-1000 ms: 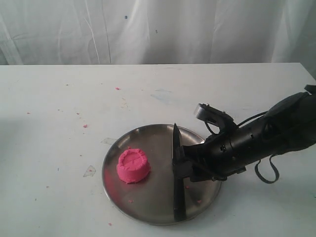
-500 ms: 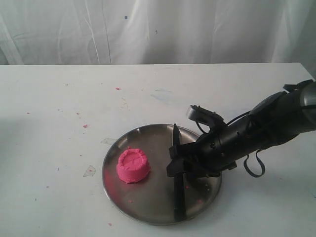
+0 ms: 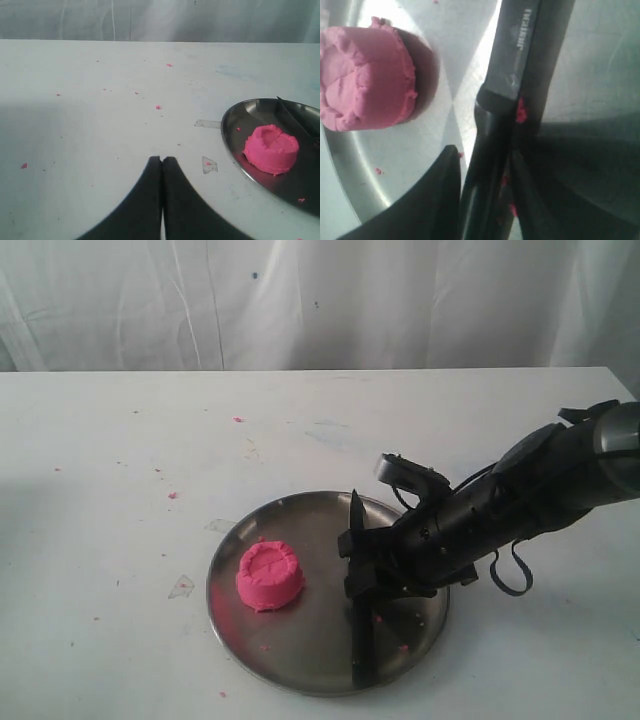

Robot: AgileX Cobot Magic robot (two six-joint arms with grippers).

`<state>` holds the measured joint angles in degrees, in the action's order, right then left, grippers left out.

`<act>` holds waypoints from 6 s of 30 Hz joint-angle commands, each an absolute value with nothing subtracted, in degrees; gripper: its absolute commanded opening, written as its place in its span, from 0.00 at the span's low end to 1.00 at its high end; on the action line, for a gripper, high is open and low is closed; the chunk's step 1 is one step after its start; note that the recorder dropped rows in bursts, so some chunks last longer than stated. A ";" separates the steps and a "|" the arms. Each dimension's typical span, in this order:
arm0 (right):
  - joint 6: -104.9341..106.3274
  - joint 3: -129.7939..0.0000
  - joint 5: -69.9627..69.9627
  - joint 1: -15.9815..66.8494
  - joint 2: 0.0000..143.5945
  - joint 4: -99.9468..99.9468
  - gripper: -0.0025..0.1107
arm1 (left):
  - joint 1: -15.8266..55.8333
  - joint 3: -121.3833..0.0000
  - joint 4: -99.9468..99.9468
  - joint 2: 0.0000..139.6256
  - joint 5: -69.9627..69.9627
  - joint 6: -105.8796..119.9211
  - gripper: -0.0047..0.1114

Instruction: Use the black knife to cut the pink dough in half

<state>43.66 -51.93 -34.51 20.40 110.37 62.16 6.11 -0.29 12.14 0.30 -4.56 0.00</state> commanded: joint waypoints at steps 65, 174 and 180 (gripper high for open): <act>17.79 -61.42 -46.33 30.25 106.93 5.90 0.20 | 6.34 0.00 12.34 0.00 -4.62 0.00 0.04; 2.54 -71.41 -54.98 46.92 104.21 -7.39 0.02 | 11.51 -40.57 53.97 69.82 -18.02 33.70 0.04; 2.41 -71.41 -55.24 46.92 104.21 -7.28 0.02 | 11.51 -44.77 53.97 77.29 -22.79 37.66 0.04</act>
